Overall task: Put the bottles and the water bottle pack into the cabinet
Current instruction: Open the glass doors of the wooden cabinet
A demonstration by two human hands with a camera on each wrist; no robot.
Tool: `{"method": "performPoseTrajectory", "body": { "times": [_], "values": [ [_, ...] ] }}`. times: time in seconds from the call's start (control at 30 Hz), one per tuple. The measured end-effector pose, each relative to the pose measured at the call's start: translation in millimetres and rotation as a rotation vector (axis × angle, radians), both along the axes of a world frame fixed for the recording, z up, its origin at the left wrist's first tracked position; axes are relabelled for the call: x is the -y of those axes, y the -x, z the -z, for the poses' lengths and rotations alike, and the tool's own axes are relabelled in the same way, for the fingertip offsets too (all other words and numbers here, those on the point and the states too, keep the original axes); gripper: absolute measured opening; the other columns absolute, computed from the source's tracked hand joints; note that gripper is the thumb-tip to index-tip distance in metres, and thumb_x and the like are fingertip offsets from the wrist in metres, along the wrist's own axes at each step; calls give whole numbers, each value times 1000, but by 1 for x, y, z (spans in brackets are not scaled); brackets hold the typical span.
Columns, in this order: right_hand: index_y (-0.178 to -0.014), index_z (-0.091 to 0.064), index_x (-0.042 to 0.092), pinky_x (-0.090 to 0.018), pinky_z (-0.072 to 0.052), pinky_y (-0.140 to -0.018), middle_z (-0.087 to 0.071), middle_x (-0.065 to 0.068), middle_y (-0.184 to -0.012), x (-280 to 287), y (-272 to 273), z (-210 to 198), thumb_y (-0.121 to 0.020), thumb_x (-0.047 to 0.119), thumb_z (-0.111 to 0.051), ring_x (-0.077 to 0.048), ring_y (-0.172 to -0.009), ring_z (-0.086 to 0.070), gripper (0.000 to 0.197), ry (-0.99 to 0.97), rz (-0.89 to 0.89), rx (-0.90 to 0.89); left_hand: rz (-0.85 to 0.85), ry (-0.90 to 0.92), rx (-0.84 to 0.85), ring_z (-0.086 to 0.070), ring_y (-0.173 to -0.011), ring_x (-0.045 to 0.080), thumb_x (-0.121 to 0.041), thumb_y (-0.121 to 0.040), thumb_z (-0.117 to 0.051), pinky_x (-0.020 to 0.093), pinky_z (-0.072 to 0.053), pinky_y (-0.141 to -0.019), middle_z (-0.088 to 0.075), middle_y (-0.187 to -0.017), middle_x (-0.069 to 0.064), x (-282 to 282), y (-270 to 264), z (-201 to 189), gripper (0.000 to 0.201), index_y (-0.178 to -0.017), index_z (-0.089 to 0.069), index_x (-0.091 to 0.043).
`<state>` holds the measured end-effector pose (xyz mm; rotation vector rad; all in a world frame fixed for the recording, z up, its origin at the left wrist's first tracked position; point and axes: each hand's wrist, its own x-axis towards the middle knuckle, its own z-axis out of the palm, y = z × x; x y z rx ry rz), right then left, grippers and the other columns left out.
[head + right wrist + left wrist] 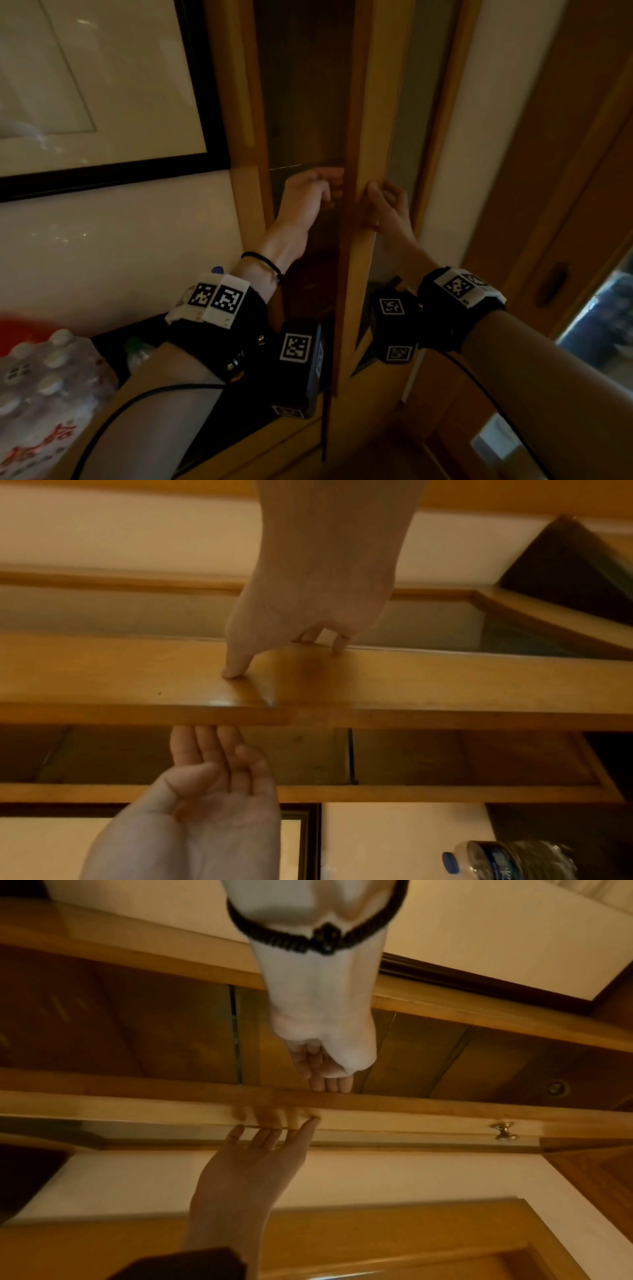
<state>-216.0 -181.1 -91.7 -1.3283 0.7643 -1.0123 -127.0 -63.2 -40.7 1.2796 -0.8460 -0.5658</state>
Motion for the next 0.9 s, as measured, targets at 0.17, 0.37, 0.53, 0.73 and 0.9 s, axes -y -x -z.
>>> {"method": "performPoseTrajectory", "body": {
  "times": [0.17,0.37,0.53,0.73,0.9],
  "values": [
    [-138,-37,23,-43,-50,-101,-49,-4,-139,3,24,4,-75,54,-69,-19,-118,-57,77,-15,-36,55,4,19,-18,-63,-91,14,3,-80,-44,25,-47,-76,-68,-99,-1,2,25,0,34,-96,-69,-13],
    [-135,-39,19,-40,-52,-94,-57,-7,-126,10,53,8,-88,45,-62,-25,-113,-60,58,-43,-56,122,9,6,20,-62,-85,11,2,-81,-46,25,-46,-75,-67,-95,-4,4,62,-1,31,-94,-69,-16],
    [-133,-41,24,-43,-48,-95,-56,-4,-116,16,84,11,-78,56,-65,-26,-108,-59,67,-24,-110,156,-26,36,-18,-62,-81,11,7,-82,-43,27,-51,-78,-67,-88,-4,9,103,0,35,-88,-68,-17],
    [-140,-39,33,-52,-44,-107,-40,-12,-146,19,124,12,-45,90,-61,-30,-130,-47,113,57,-135,60,-69,70,-19,-65,-96,14,9,-80,-42,35,-53,-92,-70,-91,-1,15,156,1,38,-90,-70,-14],
    [-144,-36,33,-46,-44,-107,-39,-3,-149,26,168,10,-54,92,-51,-24,-135,-44,109,107,-152,67,-64,47,34,-65,-105,21,6,-82,-42,34,-53,-92,-69,-107,6,27,198,0,37,-95,-70,-15]
  ]
}}
